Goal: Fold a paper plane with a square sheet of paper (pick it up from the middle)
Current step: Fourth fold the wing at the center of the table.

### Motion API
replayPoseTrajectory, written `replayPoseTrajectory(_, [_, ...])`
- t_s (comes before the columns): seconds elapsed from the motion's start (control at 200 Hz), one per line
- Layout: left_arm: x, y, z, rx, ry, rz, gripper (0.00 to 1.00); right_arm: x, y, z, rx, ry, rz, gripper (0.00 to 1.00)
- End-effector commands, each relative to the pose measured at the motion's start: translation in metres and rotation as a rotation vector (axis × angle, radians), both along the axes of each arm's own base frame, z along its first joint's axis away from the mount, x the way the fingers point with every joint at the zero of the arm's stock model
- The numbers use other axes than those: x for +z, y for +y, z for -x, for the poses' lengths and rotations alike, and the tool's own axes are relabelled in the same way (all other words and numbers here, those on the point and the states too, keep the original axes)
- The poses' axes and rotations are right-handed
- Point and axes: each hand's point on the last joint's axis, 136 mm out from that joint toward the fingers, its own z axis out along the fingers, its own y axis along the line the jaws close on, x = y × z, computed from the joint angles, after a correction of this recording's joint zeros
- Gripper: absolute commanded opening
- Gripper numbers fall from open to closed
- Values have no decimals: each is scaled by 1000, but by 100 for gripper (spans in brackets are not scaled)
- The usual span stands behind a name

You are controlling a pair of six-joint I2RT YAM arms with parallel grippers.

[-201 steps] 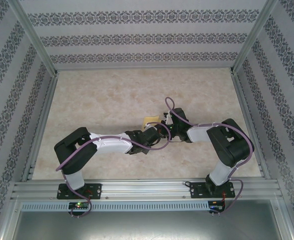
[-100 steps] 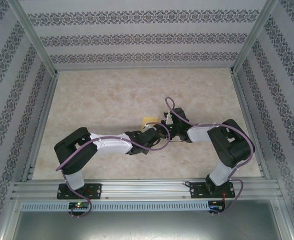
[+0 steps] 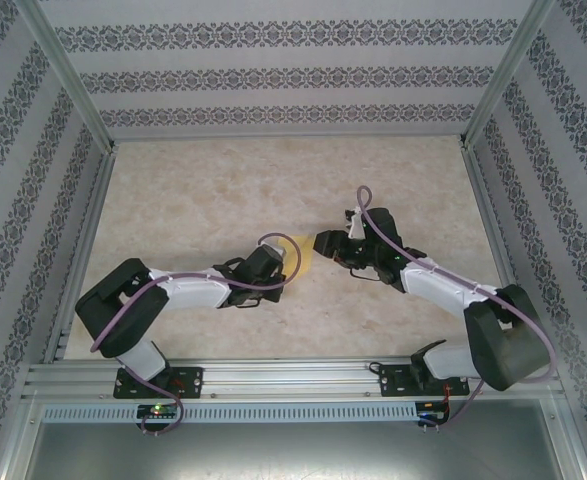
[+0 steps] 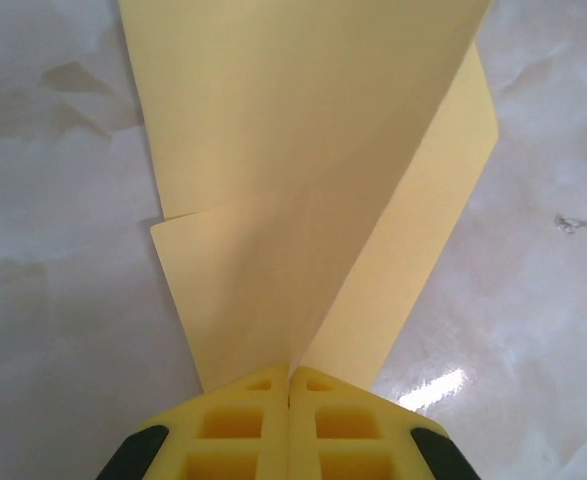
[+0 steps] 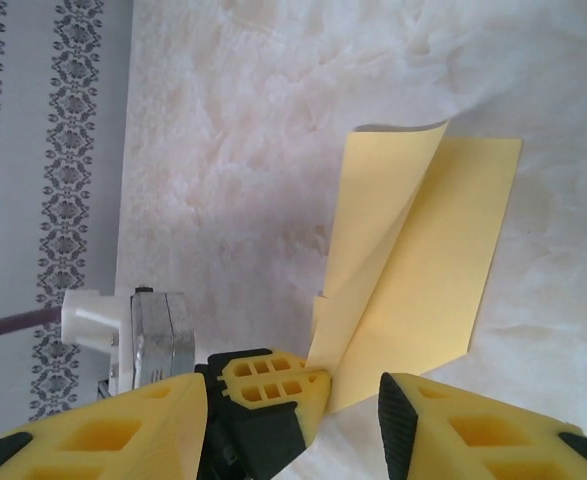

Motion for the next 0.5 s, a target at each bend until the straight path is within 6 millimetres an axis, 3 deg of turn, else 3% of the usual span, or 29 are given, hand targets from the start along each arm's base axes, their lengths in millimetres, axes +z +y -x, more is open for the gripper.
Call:
replayPoseTrajectory(0.0, [7,-12,4,-11,46,143,0,-20,-7,10,20,34,67,49])
replayPoseTrajectory(0.18, [8,2,5,52,69,226,0,-22,14,12,87,35,68,41])
replayPoseTrajectory(0.495, [4,20,6,128,136,381,0,-38,62,6,180,61,49,6])
